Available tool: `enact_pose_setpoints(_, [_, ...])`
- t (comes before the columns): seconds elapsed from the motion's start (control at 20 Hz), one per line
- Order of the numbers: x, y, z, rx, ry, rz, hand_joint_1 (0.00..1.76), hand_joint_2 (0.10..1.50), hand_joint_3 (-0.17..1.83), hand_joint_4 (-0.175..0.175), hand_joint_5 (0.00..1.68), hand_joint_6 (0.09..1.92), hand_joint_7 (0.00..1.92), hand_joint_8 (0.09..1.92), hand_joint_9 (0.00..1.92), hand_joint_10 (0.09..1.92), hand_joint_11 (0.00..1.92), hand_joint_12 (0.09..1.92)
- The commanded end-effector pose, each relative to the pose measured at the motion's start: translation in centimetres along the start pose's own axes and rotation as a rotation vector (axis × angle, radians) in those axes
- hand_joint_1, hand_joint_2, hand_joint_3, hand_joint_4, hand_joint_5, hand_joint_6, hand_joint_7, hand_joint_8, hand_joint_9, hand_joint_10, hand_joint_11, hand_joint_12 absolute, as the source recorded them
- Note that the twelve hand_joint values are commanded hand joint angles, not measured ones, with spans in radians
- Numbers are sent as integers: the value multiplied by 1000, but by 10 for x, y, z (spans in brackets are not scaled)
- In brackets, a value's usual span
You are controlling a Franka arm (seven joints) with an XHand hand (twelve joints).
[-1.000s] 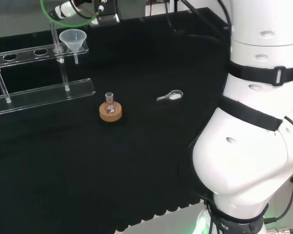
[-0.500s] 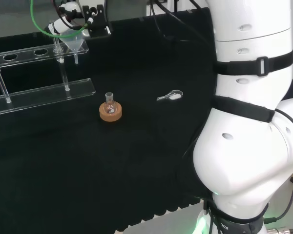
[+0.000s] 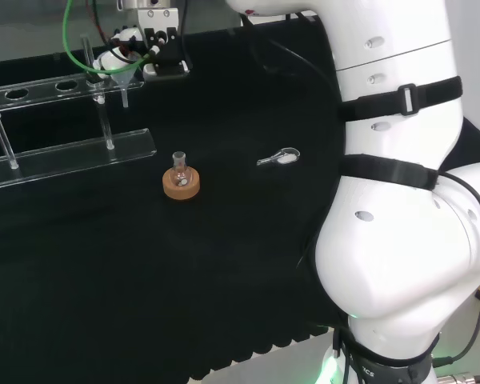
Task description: Pick up the funnel from the transparent funnel stand.
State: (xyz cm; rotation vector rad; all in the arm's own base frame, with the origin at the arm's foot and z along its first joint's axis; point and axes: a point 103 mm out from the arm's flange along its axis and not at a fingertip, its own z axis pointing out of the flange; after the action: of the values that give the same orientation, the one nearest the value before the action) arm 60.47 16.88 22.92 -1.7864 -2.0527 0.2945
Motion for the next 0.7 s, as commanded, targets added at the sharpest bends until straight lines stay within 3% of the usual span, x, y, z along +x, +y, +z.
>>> enact_pose_setpoints(0.05, [-46,-16,2,6,28,-29,230,743,13,34,0,87,0,87,0,87,0,145])
enact_pose_setpoints(0.1, [-43,-14,2,0,6,-30,233,744,11,35,0,87,0,87,0,87,0,260])
enact_pose_setpoints(0.25, [-23,-3,7,-26,-34,-36,239,751,9,33,0,87,0,87,0,87,0,880])
enact_pose_setpoints(0.35, [-5,8,12,-25,-43,-52,244,753,8,31,0,87,0,87,0,87,0,1146])
enact_pose_setpoints(0.5, [4,12,14,-27,-63,-60,247,754,7,28,0,87,0,87,2,87,0,1315])
enact_pose_setpoints(0.7, [11,11,9,-42,-97,-64,251,756,7,25,0,87,0,87,36,87,0,1361])
